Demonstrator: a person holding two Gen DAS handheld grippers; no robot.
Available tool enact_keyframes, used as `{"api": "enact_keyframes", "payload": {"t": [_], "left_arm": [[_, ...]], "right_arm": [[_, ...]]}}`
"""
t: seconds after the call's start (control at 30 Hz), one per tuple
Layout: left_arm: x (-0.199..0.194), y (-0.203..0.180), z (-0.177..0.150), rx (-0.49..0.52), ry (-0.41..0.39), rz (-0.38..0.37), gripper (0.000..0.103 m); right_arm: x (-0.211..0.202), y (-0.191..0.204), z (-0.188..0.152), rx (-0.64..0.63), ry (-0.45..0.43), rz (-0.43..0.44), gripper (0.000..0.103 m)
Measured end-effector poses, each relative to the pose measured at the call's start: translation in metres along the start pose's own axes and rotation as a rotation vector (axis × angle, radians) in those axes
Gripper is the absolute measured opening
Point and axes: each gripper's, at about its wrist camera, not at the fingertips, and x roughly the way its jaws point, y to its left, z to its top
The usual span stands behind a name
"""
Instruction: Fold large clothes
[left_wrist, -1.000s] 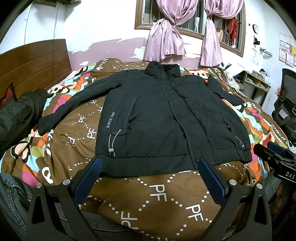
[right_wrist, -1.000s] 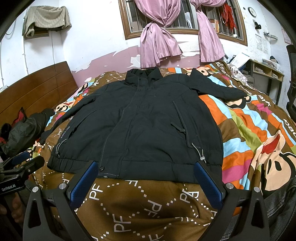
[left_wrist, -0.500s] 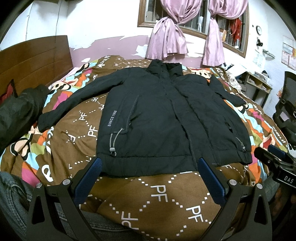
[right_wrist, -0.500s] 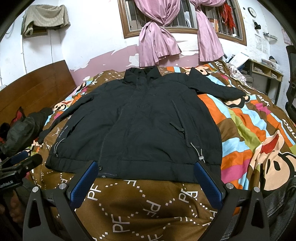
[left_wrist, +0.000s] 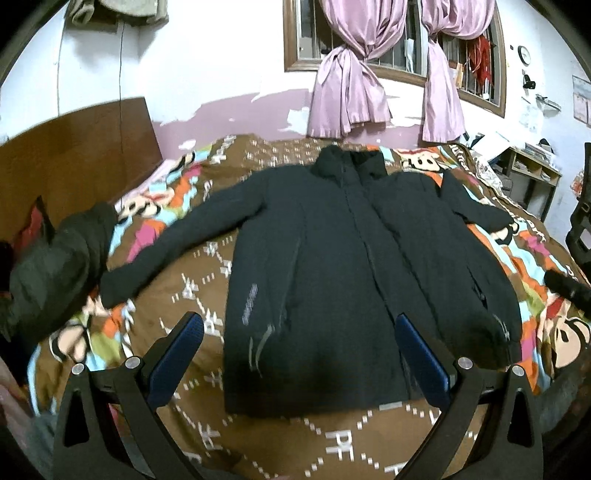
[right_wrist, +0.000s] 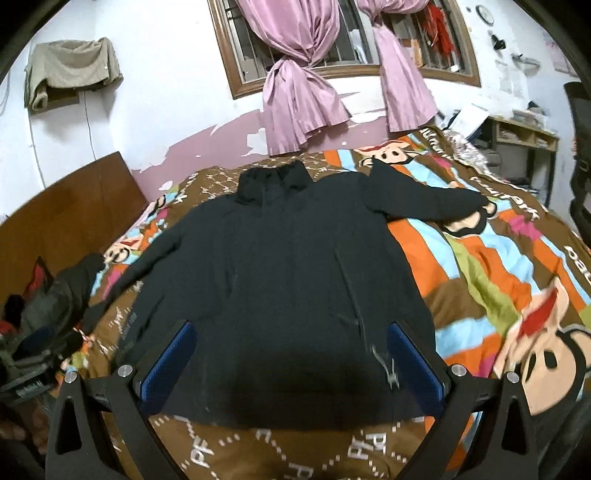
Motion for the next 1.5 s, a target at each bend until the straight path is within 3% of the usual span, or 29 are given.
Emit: {"api": "enact_keyframes", "payload": {"t": [0.27, 0.37, 0.47, 0.6, 0.87, 1.03, 1.17, 1.27, 1.5], "left_arm": [[0.015, -0.003, 0.059, 0.079, -0.07, 0.026, 0.101], [0.036, -0.003, 0.077, 0.076, -0.071, 0.05, 0.101], [0.062, -0.006, 0.098, 0.073, -0.066, 0.071, 0.101], [0.101, -0.016, 0.122, 0.107, -0.058, 0.081, 0.101], [0.195, -0.04, 0.156, 0.156, -0.037, 0.029, 0.101], [0.265, -0.069, 0.171, 0.194, 0.0, -0.131, 0.101], [0.326, -0.1, 0.189, 0.166, 0.088, -0.265, 0.101], [0.362, -0.125, 0.199, 0.156, 0.133, -0.322, 0.101], [0.402, -0.185, 0.211, 0.109, 0.151, -0.465, 0.101]], "right_arm": [[0.033, -0.02, 0.13, 0.032, 0.215, 0.006, 0.103], [0.054, -0.028, 0.164, 0.031, 0.222, -0.035, 0.103], [0.08, -0.04, 0.19, -0.002, 0.173, -0.08, 0.103], [0.118, -0.082, 0.206, 0.113, 0.109, -0.068, 0.103], [0.198, -0.174, 0.198, 0.28, 0.047, -0.144, 0.103], [0.231, -0.25, 0.187, 0.411, 0.018, -0.255, 0.103], [0.245, -0.314, 0.173, 0.514, 0.022, -0.334, 0.103], [0.254, -0.357, 0.155, 0.62, 0.053, -0.325, 0.103], [0.276, -0.438, 0.122, 0.95, 0.078, -0.137, 0.103]]}}
